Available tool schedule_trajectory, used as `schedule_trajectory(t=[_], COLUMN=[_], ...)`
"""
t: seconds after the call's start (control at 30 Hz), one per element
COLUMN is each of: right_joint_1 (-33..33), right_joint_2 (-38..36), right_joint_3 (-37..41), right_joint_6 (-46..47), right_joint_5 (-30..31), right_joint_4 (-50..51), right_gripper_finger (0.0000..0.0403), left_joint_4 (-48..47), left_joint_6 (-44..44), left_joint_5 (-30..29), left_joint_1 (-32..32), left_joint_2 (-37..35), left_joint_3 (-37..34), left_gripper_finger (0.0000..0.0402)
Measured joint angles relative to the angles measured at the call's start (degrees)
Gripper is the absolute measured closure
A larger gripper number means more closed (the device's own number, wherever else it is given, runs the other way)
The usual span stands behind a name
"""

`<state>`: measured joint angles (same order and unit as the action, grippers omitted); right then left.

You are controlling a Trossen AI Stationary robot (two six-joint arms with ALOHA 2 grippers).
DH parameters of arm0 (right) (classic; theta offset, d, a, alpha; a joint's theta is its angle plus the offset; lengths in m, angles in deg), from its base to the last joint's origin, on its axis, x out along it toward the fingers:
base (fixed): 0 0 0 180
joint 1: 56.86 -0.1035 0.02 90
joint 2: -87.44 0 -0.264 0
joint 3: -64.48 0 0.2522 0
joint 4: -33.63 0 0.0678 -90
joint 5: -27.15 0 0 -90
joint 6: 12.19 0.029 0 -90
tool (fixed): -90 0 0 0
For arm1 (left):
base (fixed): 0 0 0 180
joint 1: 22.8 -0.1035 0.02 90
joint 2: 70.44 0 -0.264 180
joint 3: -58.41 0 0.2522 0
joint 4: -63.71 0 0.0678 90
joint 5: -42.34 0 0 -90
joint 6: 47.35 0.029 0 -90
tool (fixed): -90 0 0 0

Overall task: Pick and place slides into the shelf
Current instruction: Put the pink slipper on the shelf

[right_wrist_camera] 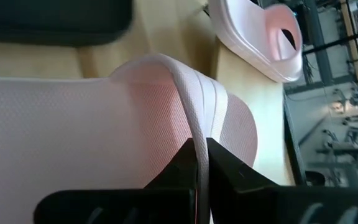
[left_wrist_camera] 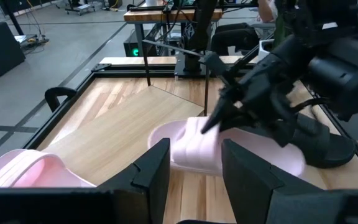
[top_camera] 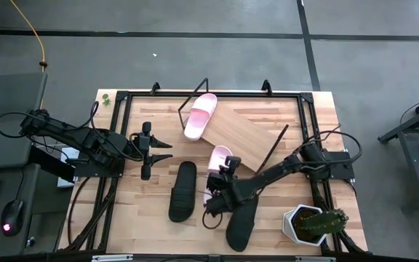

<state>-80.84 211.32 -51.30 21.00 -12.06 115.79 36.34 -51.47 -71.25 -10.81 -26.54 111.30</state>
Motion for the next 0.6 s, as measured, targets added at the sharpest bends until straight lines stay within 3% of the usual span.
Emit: schedule_trajectory(t=[0.6], right_joint_1=[9.5], right_joint_2=[0.0], right_joint_3=[0.0], right_joint_6=[-0.1], right_joint_5=[0.1], right_joint_4=[6.2], right_gripper_finger=[0.0402], left_joint_4=[0.0], left_joint_6=[0.0], left_joint_5=[0.0], left_joint_1=[0.0], left_joint_2=[0.0], left_joint_3=[0.0], left_gripper_finger=[0.0273])
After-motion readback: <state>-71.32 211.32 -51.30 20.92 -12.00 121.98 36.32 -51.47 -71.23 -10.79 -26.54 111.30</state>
